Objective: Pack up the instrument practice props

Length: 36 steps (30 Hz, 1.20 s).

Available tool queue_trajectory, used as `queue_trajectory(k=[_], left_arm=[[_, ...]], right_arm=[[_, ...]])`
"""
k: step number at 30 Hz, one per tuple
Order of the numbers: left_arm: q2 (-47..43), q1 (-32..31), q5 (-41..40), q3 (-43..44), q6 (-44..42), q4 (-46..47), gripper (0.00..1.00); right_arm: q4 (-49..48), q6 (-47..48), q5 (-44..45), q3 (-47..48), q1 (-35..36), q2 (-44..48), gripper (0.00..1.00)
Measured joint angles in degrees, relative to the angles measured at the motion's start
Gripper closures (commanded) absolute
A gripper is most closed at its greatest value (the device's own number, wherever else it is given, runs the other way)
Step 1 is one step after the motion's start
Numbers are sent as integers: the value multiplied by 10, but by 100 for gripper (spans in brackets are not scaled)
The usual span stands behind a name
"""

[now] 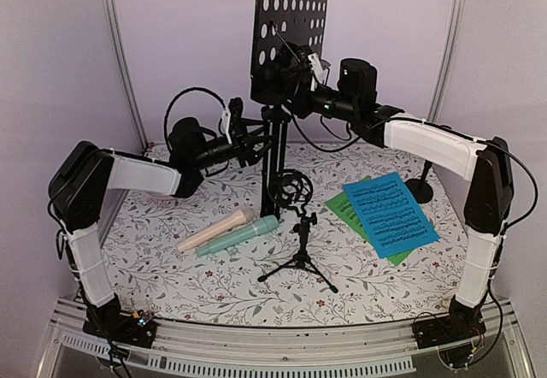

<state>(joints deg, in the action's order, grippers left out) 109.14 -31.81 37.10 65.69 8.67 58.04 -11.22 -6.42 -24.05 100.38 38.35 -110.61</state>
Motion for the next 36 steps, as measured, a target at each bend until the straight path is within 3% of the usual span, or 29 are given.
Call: queue_trajectory(k=[9,11,13,14,23,36], left_arm=[[15,0,0,-2,-18,-2,27],[19,0,0,-3,-19,-2,20],[20,0,-3,-9,-19,-2,2],[20,-1,-6,-13,-20,-1,1],[20,-9,-95,-66,-44,-2,1],[39,-37,-76,-42,-56,4,2]], right_arm=[[-5,0,-1,-7,0,4,100],[-6,0,-1,-8,0,4,100],[-7,-1,-1,-8,0,4,100],[-7,-1,-1,-8,0,4,100],[-9,-1,-1,-12,0,6,100],[-10,-2,0,-13,0,6,100]])
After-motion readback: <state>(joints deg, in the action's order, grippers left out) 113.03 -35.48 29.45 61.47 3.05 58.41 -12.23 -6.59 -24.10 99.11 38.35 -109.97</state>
